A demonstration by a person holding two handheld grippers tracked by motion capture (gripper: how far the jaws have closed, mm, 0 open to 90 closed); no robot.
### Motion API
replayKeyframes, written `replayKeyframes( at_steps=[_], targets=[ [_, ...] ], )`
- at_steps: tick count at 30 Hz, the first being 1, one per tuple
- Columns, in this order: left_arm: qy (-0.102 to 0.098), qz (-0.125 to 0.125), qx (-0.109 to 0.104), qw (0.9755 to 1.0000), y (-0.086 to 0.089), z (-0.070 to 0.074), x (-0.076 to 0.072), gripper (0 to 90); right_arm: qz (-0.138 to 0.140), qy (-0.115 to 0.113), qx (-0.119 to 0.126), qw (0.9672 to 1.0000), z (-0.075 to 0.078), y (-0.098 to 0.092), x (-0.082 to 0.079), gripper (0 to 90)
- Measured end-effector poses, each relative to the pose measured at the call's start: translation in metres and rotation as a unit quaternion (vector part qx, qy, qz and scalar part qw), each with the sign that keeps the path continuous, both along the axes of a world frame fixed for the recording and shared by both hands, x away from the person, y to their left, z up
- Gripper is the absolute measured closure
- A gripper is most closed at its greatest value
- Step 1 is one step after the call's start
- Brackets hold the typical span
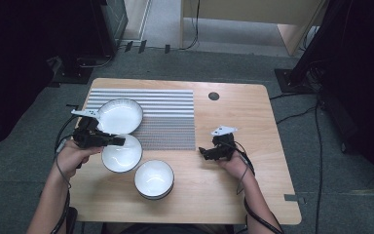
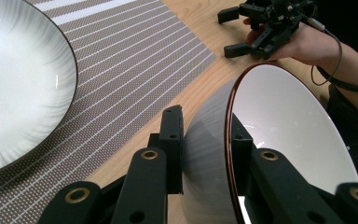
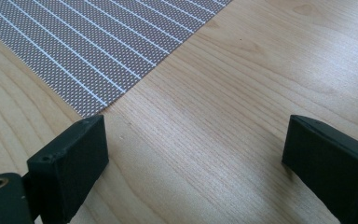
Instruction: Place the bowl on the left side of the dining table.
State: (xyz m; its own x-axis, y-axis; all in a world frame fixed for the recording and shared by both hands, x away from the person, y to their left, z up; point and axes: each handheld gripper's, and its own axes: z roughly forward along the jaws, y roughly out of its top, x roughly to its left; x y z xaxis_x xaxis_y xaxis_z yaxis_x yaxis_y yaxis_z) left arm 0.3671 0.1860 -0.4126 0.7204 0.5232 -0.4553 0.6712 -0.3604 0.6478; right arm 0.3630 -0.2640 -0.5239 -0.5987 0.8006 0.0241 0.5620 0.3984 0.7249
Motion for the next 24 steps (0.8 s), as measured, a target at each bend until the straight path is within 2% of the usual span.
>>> replayKeyframes(
  at_steps=[24],
  targets=[
    [0.025, 0.020, 0.010, 0.9994, 0.007, -0.021, 0.012, 75.5, 0.000, -0.001, 0.001, 1.0000, 0.000, 0.000, 0.000, 6.2]
  ],
)
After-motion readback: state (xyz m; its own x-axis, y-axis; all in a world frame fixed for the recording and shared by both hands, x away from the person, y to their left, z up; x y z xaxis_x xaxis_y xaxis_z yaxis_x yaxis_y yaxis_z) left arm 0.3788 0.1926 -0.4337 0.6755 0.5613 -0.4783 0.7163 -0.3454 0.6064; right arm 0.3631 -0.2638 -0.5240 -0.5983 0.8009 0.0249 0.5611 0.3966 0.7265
